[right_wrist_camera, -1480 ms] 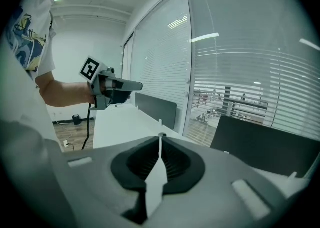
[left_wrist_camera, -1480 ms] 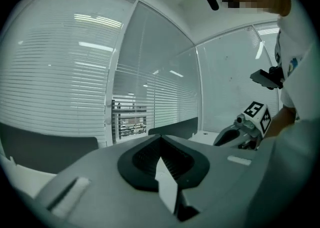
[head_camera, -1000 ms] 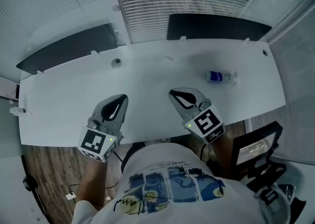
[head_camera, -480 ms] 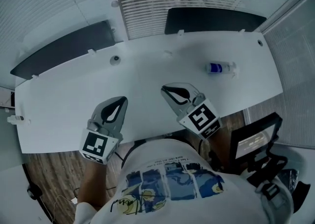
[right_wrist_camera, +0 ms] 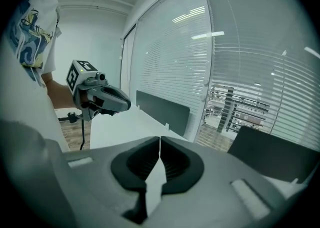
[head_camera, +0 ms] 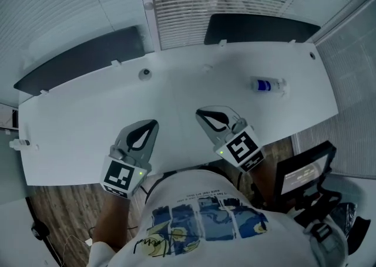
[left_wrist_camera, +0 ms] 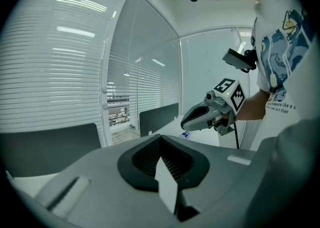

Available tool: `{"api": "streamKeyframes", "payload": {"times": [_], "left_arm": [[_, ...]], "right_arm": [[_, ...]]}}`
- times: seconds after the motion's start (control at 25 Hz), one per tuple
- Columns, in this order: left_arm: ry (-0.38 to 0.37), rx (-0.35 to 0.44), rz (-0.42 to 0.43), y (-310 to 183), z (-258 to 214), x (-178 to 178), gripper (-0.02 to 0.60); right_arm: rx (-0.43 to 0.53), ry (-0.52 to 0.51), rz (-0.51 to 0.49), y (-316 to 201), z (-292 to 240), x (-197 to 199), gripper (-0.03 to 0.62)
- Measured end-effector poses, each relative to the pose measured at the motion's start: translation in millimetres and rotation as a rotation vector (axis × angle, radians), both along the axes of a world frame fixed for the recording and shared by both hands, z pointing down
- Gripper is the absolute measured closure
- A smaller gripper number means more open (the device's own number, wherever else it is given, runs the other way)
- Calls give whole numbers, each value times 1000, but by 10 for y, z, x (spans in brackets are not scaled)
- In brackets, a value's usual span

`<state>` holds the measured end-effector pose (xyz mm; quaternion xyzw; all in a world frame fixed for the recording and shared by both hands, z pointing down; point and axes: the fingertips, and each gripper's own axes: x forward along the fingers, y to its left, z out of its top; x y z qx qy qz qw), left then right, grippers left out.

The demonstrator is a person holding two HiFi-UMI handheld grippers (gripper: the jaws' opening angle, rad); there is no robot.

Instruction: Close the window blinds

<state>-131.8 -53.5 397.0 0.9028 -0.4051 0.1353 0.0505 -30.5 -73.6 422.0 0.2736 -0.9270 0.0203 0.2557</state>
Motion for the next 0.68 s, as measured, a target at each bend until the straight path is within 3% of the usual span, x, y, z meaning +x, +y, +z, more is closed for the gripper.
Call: {"api": "streamKeyframes", "payload": {"times": [0.68], "left_arm": [[-6,11,56,-2,197,-471,575]], "right_arm": [[33,-30,66,-6,192,-464,588]]}}
